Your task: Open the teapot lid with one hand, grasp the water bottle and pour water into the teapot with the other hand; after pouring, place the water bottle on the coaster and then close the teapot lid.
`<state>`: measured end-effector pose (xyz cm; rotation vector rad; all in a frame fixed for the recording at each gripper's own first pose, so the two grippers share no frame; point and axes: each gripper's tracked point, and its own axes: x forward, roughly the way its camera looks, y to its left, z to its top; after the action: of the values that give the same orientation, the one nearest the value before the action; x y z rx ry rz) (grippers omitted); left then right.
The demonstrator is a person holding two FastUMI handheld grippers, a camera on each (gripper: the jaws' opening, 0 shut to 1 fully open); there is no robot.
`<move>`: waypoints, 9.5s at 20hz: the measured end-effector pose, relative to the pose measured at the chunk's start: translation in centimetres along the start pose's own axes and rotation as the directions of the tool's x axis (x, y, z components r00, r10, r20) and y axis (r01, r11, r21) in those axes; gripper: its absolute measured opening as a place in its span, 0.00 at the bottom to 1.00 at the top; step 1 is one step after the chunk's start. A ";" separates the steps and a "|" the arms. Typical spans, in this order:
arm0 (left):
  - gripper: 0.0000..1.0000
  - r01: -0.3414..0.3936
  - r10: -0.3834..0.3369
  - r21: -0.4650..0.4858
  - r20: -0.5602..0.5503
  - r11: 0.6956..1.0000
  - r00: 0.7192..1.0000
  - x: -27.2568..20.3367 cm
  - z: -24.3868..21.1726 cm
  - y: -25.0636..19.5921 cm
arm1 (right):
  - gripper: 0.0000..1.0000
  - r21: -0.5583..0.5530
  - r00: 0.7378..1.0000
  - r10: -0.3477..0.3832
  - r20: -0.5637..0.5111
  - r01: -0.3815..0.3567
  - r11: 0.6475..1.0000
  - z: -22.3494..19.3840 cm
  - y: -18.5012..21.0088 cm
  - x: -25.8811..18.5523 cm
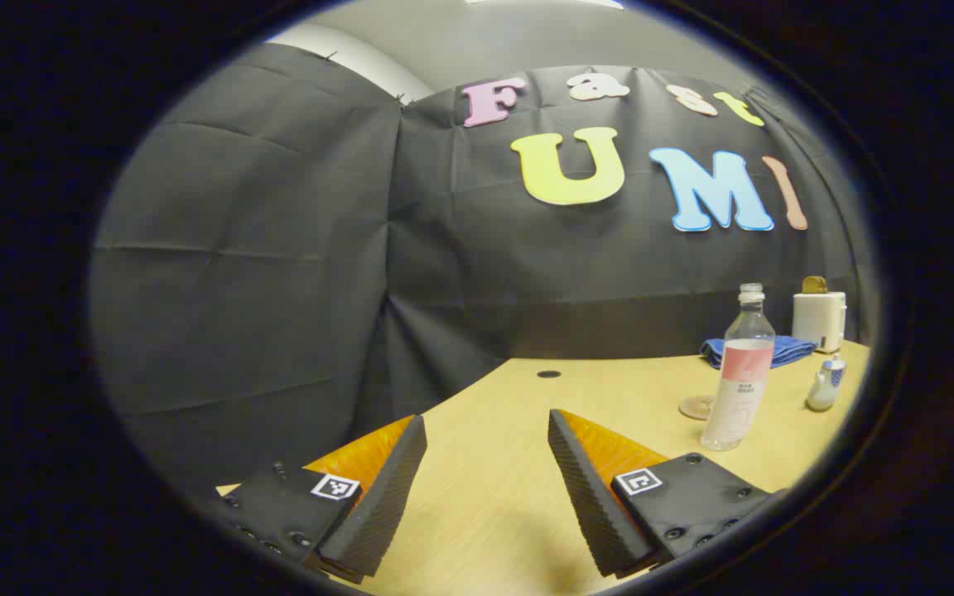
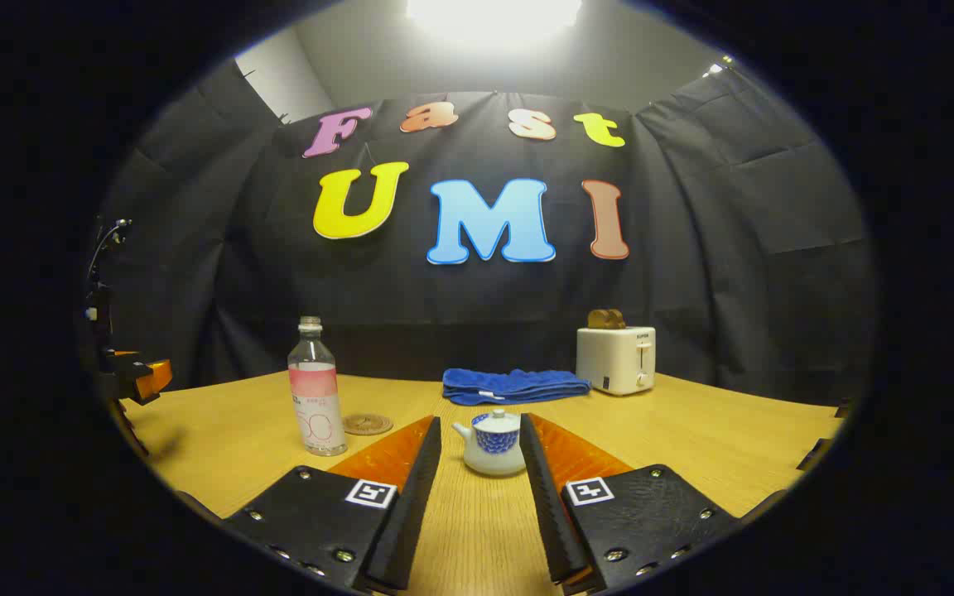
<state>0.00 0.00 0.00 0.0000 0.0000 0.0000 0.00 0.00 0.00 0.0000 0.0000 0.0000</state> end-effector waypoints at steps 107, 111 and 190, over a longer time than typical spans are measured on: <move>0.82 0.318 -0.462 0.769 -0.034 0.555 0.886 5.4 5.7 -34.8 | 0.06 0.130 0.966 -0.054 -0.253 0.089 0.988 -3.6 -12.8 13.3; 0.82 0.251 -0.492 0.892 -0.036 0.377 0.870 4.4 5.4 -36.8 | 0.06 0.142 0.964 -0.060 -0.259 0.099 0.985 -4.1 -13.5 13.0; 0.82 -0.205 -0.542 0.837 -0.125 -0.508 0.831 4.1 8.0 -43.0 | 0.06 0.245 0.958 -0.049 -0.281 0.121 0.962 -5.8 -16.0 11.2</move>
<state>4.08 -42.98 7.96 2.1003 -0.5460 -0.4692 11.25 -15.96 -5.82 0.2641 0.2767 -0.0870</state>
